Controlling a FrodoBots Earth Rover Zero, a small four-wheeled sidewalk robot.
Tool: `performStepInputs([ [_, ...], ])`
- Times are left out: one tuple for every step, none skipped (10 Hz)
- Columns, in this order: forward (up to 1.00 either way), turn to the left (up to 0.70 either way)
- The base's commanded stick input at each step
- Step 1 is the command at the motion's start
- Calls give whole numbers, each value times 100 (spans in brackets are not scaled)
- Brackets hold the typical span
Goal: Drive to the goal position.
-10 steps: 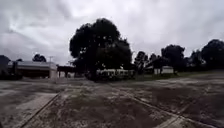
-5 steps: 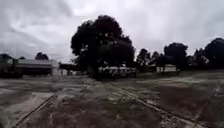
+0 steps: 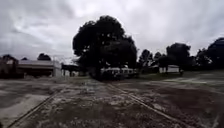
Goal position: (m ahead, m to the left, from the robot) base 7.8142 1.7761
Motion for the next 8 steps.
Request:
performStepInputs([
  [50,0],
  [50,0],
  [50,0],
  [50,0],
  [50,0],
  [50,0],
  [50,0],
  [50,0],
])
